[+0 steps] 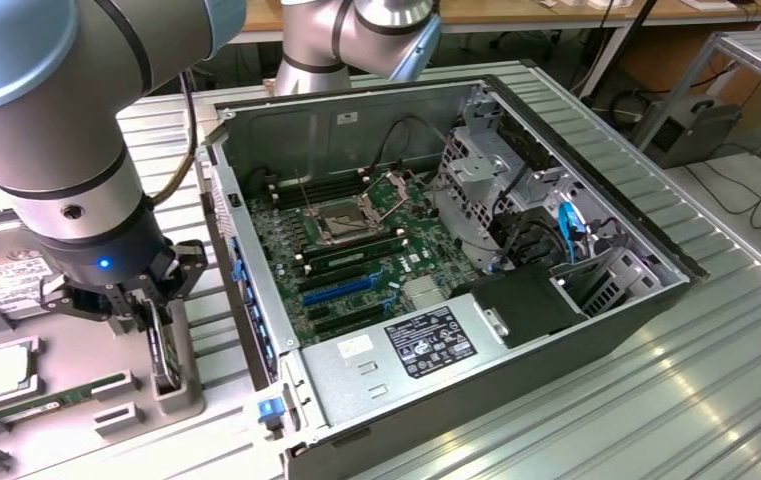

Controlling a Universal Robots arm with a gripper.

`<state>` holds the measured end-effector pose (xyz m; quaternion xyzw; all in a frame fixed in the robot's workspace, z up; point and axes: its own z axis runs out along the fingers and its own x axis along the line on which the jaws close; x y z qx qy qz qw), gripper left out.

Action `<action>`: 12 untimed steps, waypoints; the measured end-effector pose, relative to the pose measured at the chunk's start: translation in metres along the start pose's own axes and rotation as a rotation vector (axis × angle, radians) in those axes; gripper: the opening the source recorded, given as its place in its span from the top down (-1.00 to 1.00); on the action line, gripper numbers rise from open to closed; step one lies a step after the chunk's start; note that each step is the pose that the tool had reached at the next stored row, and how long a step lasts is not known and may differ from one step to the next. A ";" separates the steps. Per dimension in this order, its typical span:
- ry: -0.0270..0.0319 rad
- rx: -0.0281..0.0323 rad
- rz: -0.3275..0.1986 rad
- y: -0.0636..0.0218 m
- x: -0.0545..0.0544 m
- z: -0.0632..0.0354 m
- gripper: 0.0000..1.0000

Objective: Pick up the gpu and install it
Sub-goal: 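Pick up the gpu and move the gpu toward the slot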

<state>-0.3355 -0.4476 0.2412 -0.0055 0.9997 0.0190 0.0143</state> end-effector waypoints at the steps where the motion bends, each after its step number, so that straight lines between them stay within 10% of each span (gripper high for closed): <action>1: 0.0000 0.0000 0.000 0.0000 0.000 0.0000 0.47; 12: 0.0001 0.0000 -0.001 0.0007 0.000 -0.0185 0.47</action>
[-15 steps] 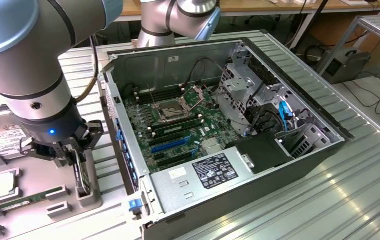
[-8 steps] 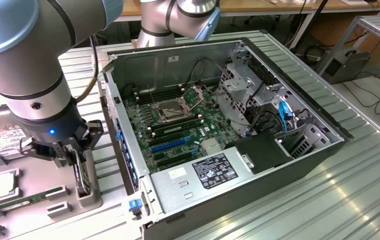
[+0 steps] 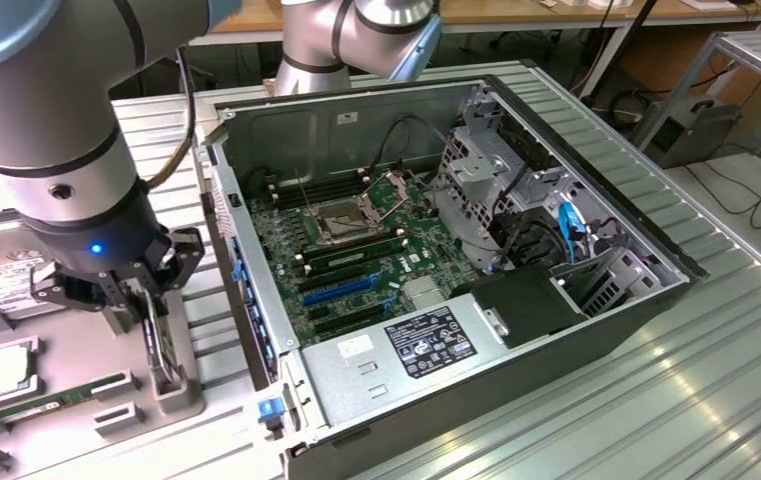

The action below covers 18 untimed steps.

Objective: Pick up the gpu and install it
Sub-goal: 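Pick up the gpu and move the gpu toward the slot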

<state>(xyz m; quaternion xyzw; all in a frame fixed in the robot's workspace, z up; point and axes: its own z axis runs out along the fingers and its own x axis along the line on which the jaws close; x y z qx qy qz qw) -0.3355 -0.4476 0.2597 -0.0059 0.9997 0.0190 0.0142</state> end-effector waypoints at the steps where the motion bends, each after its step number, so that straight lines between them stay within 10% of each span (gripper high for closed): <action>1: 0.0000 0.0000 0.000 0.0002 0.000 -0.0059 0.47; 18: 0.0001 0.0000 -0.001 0.0020 -0.011 -0.0909 0.47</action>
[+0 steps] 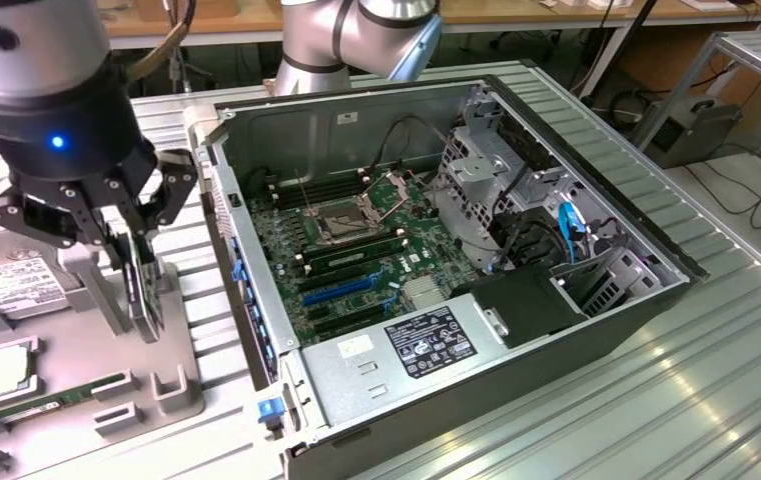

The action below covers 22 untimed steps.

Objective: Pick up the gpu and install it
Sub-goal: 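Pick up the gpu and move the gpu toward the slot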

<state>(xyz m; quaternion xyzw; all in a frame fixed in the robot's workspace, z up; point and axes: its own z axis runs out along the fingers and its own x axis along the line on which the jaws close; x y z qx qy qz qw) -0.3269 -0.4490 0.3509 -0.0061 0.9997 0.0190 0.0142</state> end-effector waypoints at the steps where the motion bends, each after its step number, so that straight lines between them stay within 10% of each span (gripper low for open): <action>1: -0.0002 -0.0001 0.000 -0.0001 -0.001 -0.0044 0.47; 13: 0.0002 -0.0029 0.000 -0.0038 -0.025 -0.0624 0.47; 22: 0.0035 -0.0237 0.000 -0.0071 -0.072 -0.0934 0.47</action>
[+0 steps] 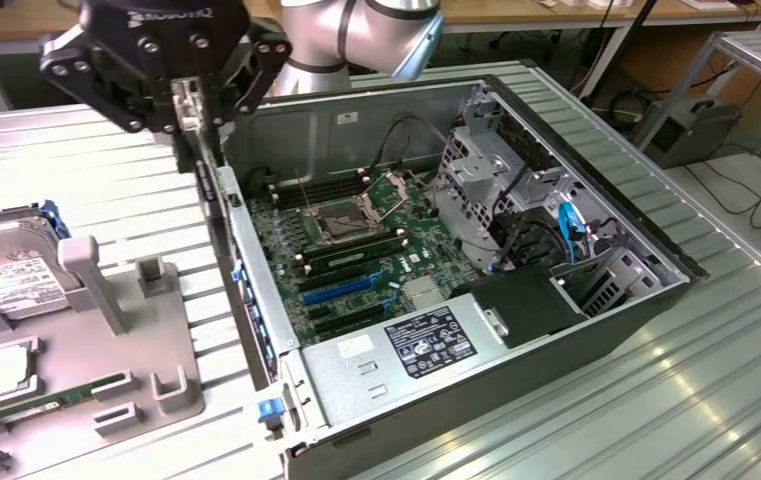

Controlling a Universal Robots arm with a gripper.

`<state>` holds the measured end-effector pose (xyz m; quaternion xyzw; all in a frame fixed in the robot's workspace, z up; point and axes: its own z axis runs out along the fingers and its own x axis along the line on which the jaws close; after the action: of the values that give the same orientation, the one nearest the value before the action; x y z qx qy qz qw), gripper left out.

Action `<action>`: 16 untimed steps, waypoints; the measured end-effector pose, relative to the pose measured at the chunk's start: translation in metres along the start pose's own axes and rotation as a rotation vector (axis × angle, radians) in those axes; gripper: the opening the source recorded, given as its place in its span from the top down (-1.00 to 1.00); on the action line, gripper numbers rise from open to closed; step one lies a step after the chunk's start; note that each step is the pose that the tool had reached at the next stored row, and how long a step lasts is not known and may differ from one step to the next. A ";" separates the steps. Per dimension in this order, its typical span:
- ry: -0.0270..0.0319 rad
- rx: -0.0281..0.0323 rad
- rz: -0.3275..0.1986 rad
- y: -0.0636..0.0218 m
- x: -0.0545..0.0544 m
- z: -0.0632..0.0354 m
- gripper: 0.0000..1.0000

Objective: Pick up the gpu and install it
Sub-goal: 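Pick up the gpu and move the gpu toward the slot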

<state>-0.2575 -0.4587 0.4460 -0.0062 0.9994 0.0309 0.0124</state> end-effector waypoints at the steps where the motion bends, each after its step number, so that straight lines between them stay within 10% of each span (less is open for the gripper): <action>1: 0.0000 -0.0036 0.000 -0.0001 -0.007 0.0000 0.47; 9: 0.0014 -0.0091 -0.001 -0.0010 -0.060 0.0055 0.47; 16: 0.0037 -0.0017 -0.001 -0.0013 -0.099 0.0218 0.47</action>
<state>-0.1582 -0.4575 0.4266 -0.0068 0.9994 0.0317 0.0105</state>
